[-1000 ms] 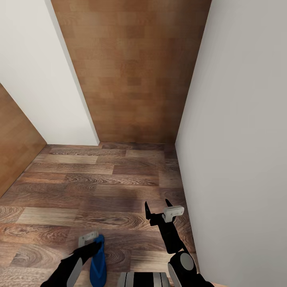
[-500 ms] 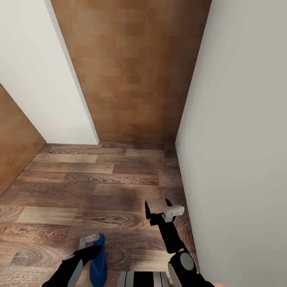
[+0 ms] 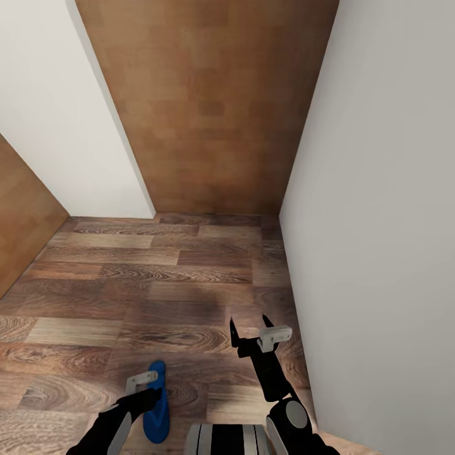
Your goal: In the bedroom, move the book from the bed onto either nightstand, and place the two sandals side by side next to the bed.
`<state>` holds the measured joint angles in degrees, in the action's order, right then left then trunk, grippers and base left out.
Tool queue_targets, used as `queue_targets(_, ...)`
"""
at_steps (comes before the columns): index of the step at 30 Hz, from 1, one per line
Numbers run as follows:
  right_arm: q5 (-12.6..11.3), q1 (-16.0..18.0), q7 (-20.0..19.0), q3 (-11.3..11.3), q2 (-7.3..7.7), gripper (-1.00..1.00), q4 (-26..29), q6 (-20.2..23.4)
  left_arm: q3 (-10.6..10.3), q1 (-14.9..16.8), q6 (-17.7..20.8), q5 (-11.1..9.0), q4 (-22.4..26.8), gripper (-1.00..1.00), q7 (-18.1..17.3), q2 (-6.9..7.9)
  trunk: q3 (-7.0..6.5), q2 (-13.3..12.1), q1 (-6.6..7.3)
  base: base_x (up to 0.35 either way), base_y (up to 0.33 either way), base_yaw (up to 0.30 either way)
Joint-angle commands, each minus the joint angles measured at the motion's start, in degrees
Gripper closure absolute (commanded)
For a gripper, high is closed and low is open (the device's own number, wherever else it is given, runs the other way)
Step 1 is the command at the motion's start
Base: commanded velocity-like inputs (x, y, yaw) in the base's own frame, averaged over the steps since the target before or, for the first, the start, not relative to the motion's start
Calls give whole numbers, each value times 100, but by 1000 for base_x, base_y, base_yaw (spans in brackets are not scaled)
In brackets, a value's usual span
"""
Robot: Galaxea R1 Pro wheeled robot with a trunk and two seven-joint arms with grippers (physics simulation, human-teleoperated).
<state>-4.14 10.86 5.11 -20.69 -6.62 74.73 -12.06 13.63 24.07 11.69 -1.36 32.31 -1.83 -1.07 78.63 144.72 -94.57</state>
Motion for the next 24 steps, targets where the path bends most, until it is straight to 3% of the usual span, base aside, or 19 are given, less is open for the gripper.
queue_targets(1, -43, 4, 26, -14, 3, -100, -2, -23, 35, 1, 37, -14, 12, -100, -22, -7, 26, 3, -1, 0, 0, 0)
queue_targets(9, -43, 4, 26, -14, 3, -100, -2, -25, 35, 1, 35, -13, 12, -100, -28, -7, 71, 6, -6, 0, 0, 0)
queue_targets(24, -43, 4, 26, -14, 3, -100, -2, -24, 35, 1, 35, -13, 12, -100, -28, -7, 403, 26, -45, 0, 0, 0)
